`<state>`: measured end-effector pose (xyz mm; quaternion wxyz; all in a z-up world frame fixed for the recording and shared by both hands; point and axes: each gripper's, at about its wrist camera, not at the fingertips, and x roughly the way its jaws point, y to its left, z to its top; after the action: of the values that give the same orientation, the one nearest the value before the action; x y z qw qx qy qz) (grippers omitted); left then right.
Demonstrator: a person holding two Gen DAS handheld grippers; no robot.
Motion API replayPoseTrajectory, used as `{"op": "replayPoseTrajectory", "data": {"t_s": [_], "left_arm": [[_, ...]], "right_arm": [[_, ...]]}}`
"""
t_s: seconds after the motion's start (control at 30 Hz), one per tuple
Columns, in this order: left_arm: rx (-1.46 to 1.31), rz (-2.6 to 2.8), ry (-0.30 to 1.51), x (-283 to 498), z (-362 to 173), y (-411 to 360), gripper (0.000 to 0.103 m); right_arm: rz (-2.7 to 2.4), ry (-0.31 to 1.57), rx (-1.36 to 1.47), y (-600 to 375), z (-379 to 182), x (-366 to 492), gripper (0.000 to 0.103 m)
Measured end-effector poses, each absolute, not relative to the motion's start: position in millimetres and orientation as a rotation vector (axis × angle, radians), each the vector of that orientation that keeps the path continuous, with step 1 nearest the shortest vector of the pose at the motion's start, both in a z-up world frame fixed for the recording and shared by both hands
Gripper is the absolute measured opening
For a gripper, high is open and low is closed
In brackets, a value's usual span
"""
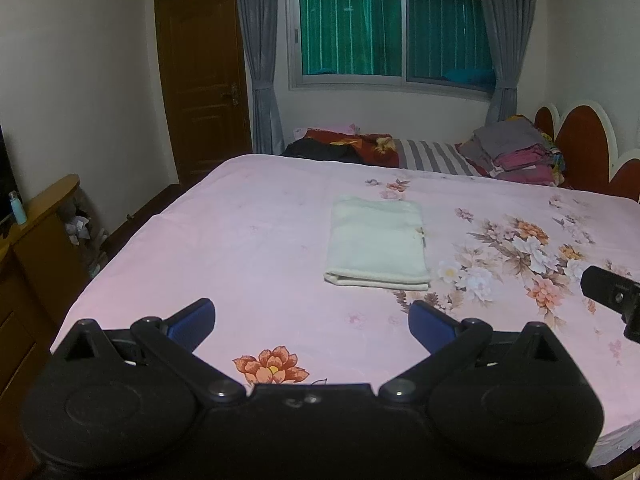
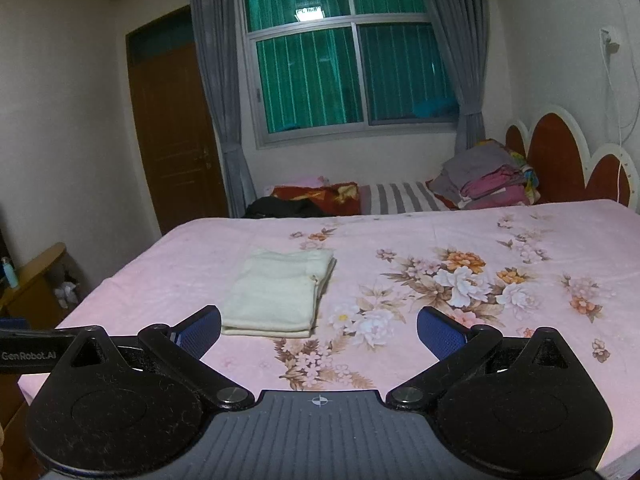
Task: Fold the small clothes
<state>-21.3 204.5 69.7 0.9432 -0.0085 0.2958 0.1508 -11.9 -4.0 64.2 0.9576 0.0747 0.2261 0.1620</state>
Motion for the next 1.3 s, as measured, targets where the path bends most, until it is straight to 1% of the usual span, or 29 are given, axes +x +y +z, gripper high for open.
{"op": "replayPoseTrajectory", "data": {"t_s": [1.3], "left_arm": [[-0.025,0.316,0.613,-18.3,68.1,214.7,0.103]], "right_arm": [[0.350,0.470,0.141,4.1,61.5,-8.6,0.103]]}}
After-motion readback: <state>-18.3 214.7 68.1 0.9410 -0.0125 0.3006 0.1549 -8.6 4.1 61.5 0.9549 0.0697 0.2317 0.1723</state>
